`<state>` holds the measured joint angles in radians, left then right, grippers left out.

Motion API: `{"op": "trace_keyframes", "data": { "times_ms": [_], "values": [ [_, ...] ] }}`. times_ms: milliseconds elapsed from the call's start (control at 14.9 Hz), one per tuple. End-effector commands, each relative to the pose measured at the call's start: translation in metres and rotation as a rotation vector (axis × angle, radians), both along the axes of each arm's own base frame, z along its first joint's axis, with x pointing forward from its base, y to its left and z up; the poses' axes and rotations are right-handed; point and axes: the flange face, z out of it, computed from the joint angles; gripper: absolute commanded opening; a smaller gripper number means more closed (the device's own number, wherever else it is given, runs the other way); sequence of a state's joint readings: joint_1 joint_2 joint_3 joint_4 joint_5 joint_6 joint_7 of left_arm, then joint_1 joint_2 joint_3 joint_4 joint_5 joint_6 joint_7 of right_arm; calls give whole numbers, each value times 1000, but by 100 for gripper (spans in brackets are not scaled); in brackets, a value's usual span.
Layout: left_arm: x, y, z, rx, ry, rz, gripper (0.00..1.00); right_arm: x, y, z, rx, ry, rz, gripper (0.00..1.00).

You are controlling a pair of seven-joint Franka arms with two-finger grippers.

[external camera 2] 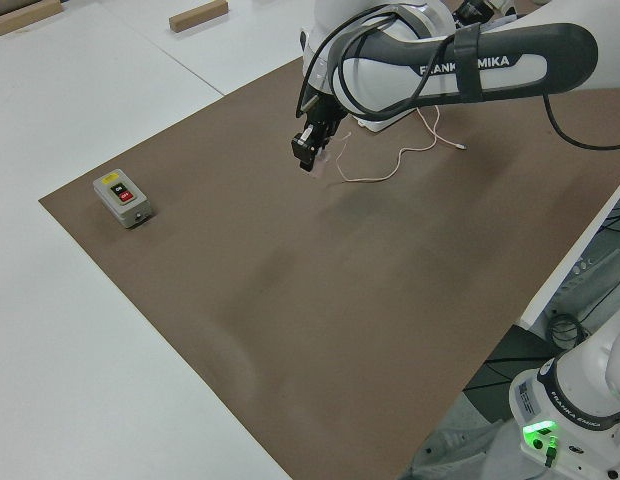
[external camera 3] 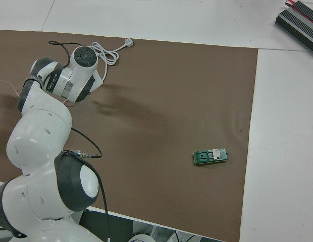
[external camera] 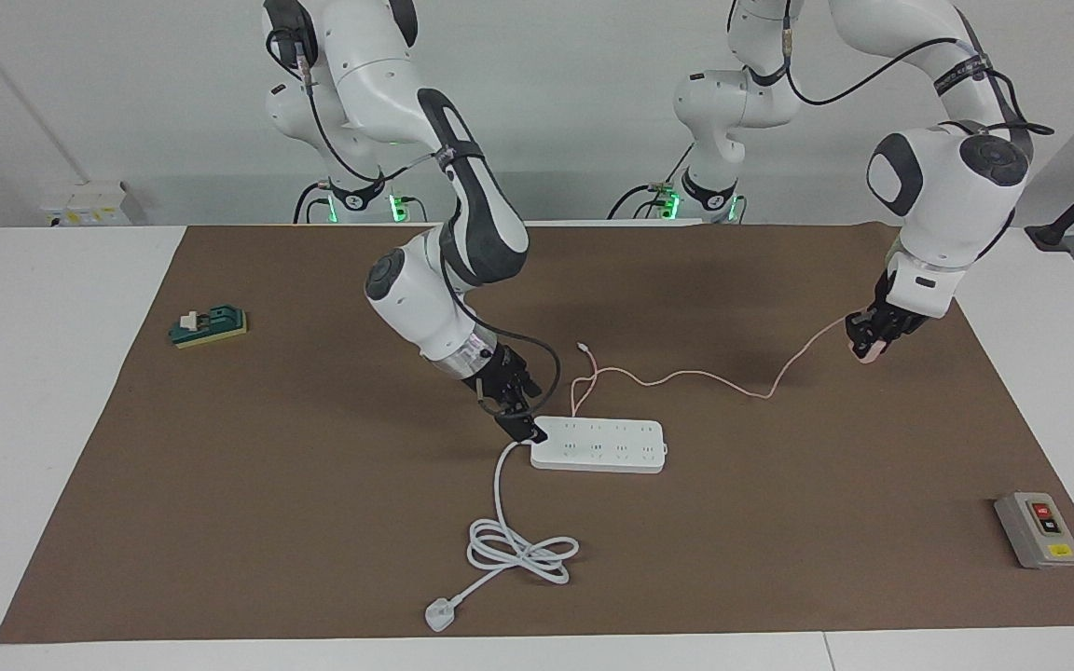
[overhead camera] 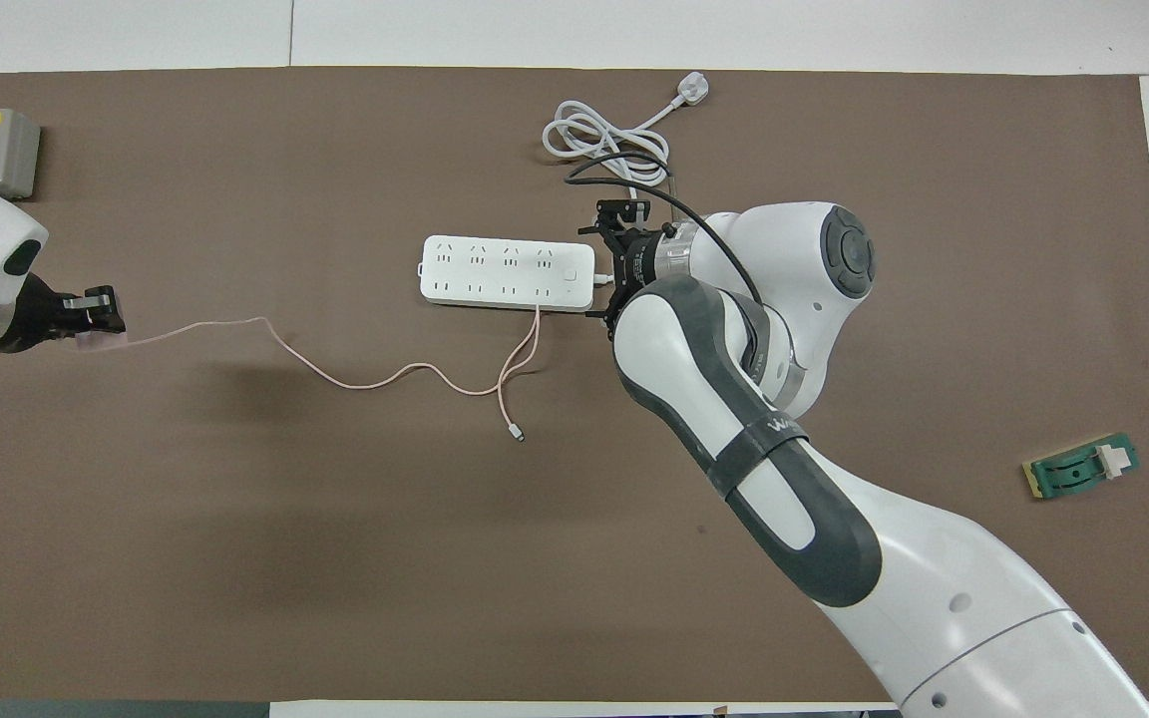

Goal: Unplug charger and place it aside
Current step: 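Set the charger down with the left gripper while the right gripper withdraws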

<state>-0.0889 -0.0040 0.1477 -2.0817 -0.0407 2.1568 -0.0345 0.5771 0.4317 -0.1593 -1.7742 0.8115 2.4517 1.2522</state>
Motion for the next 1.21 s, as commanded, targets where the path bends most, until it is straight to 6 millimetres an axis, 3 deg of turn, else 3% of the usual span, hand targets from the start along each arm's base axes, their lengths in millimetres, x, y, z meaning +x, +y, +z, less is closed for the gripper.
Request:
{"op": "trace_keyframes", "data": {
  "times_ms": [0,201,537,671,805,1074,1141],
  "values": [
    [-23,0,-3,-159,-22,-114,0,-14,-39,32,-88,7,105,100],
    [-43,10,-15,-239,85,-195,0,-16,-81,66,-163,36,168,100],
    [-66,30,-48,-308,94,-237,0,-27,-133,103,-196,109,190,100],
    [-67,39,-60,-349,80,-222,0,-31,-145,120,-184,109,184,100],
    [-75,48,-89,-357,32,-185,0,-34,-147,134,-180,86,182,100],
    [-70,50,-98,-398,-6,-128,0,-33,-170,147,-225,50,187,100],
    [-68,51,-101,-393,-16,-115,0,-32,-184,149,-257,38,206,100]
  ]
}}
